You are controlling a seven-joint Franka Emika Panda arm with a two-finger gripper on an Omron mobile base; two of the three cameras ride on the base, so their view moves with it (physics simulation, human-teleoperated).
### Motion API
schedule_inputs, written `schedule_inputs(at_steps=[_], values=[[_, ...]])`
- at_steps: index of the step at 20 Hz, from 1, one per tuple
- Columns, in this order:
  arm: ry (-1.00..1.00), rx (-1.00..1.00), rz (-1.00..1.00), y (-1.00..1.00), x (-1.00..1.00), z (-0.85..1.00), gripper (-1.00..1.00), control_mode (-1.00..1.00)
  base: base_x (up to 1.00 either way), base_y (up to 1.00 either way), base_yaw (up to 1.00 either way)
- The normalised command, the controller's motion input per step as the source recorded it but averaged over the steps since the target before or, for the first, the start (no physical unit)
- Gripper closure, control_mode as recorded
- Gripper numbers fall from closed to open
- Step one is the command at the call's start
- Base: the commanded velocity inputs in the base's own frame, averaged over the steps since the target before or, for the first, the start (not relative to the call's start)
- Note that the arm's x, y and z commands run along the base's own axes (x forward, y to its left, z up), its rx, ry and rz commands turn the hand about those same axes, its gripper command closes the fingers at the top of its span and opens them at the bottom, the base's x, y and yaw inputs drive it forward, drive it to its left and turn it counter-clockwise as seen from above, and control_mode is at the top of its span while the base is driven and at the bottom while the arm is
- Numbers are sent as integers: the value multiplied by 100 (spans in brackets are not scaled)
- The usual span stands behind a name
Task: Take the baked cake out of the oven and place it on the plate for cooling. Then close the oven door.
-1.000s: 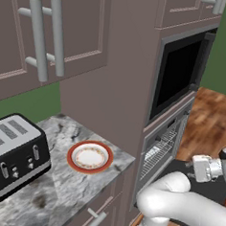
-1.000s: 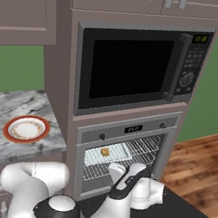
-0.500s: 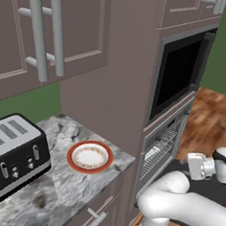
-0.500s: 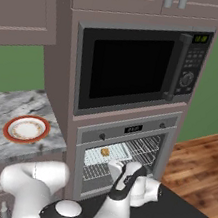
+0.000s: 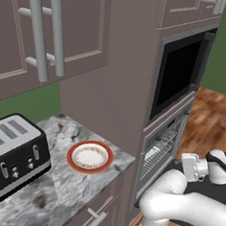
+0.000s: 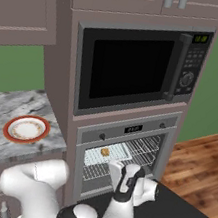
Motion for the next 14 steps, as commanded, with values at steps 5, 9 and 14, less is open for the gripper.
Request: schedule_inputs(at_steps=[5,9,14], values=[[8,11,0,0,29,-25,-100,-100,0,0,0],[6,10,0,0,27,-28,-100,-100,0,0,0],[5,9,0,0,25,-32,-100,-100,0,0,0]])
